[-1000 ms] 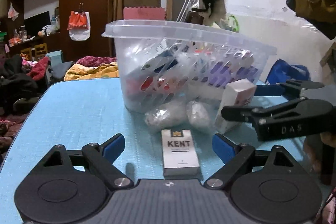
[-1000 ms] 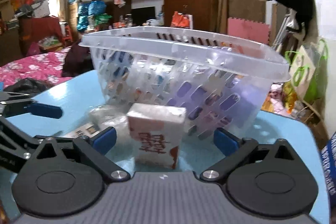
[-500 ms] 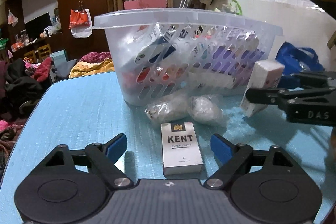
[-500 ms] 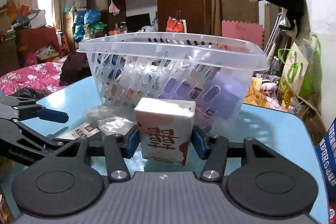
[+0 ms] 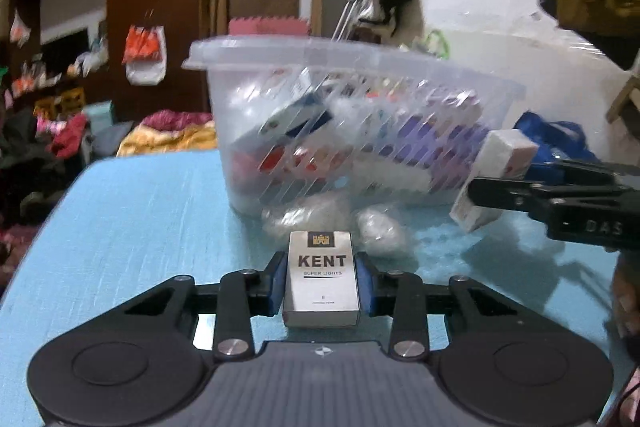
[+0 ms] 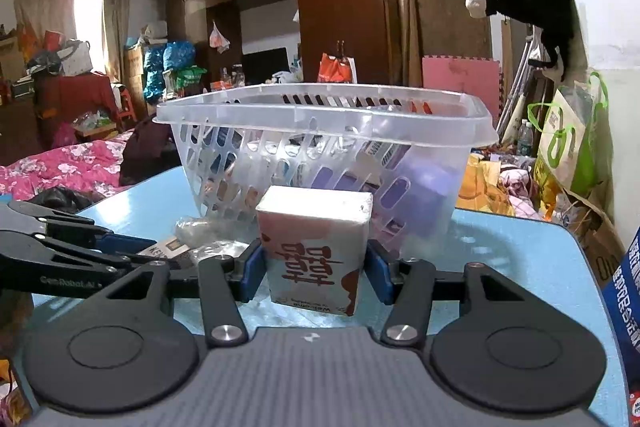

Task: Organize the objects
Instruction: 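Grasp the white KENT pack with the left tool while the right tool grasps a white-red carton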

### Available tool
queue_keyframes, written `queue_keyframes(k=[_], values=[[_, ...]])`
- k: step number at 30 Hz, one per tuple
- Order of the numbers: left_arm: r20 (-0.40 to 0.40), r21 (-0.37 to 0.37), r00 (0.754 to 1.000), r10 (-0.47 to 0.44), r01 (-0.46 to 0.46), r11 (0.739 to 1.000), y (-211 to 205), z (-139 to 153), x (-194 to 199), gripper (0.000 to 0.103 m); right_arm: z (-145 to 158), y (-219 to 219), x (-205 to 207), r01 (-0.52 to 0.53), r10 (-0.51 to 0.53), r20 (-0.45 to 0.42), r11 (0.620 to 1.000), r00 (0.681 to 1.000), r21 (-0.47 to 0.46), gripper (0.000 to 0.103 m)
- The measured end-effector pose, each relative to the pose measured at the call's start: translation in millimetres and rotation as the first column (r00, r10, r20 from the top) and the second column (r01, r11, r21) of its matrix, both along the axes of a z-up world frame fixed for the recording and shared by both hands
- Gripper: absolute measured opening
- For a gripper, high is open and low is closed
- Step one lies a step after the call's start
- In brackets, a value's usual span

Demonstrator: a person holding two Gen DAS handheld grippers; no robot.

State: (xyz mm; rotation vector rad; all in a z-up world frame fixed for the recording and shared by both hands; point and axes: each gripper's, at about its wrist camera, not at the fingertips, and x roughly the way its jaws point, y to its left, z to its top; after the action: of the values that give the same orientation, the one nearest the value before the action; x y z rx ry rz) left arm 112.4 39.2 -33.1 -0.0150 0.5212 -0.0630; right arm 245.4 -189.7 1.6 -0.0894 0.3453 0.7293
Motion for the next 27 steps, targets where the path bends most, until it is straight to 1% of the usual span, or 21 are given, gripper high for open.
queue_keyframes(k=[4, 7, 9, 12, 13, 15, 17, 19, 21, 22, 25, 27], values=[[0.093, 0.034, 0.996, -0.008, 0.005, 0.999, -6.6, 2.8, -12.9, 0.04, 1.0, -3.7, -3.2, -0.012, 0.012, 0.022, 1.0, 1.0, 0.028, 0.057], [0.127, 0.046, 0.992, 0.007, -0.012, 0.999, -8.4, 6.7, -14.3, 0.04, 2.0, -6.8, -3.7, -0.023, 0.022, 0.027, 0.999, 0.999, 0.048, 0.057], [0.143, 0.049, 0.989, 0.034, -0.042, 0.998, -10.0, 9.6, -16.8, 0.04, 3.0, -9.3, -4.2, -0.028, 0.026, 0.033, 0.998, 0.999, 0.061, 0.057], [0.155, 0.007, 0.987, 0.033, -0.034, 0.999, -8.4, 16.4, -23.9, 0.04, 5.6, -15.0, -5.7, -0.053, 0.05, 0.033, 0.994, 0.998, 0.093, 0.057], [0.163, 0.005, 0.986, 0.033, -0.035, 0.999, -8.9, 20.3, -25.5, 0.04, 8.2, -17.0, -6.6, -0.071, 0.069, 0.022, 0.992, 0.997, 0.108, 0.057], [0.181, -0.006, 0.983, 0.036, -0.035, 0.999, -8.7, 30.7, -27.3, 0.04, 19.6, -22.6, -10.9, -0.102, 0.1, 0.021, 0.984, 0.995, 0.149, 0.057], [0.208, -0.017, 0.978, 0.023, -0.02, 1.0, -7.5, 46.8, -28.9, 0.04, 38.2, -25.0, -19.4, -0.109, 0.1, 0.064, 0.981, 0.993, 0.162, 0.057], [0.255, -0.008, 0.967, 0.025, -0.024, 1.0, -8.2, 68.0, -27.7, 0.04, 62.2, -21.8, -24.0, -0.097, 0.081, 0.111, 0.984, 0.991, 0.151, 0.057], [0.297, 0.003, 0.954, 0.04, -0.043, 0.999, -7.4, 92.2, -16.8, 0.04, 84.7, -13.6, -18.7, -0.093, 0.074, 0.137, 0.986, 0.988, 0.141, 0.057], [0.304, 0.007, 0.951, 0.053, -0.058, 0.998, -6.4, 103.8, -5.8, 0.04, 94.9, -7.1, -12.2, -0.086, 0.067, 0.145, 0.988, 0.987, 0.128, 0.057], [0.263, -0.008, 0.962, 0.073, -0.074, 0.997, 0.2, 128.9, 39.5, 0.04, 112.6, 15.1, 17.9, -0.044, 0.033, 0.131, 0.996, 0.991, 0.081, 0.057], [0.215, -0.019, 0.972, 0.096, -0.094, 0.995, 4.5, 134.2, 71.2, 0.04, 115.4, 28.5, 41.0, -0.021, 0.014, 0.107, 0.998, 0.994, 0.059, 0.057]])
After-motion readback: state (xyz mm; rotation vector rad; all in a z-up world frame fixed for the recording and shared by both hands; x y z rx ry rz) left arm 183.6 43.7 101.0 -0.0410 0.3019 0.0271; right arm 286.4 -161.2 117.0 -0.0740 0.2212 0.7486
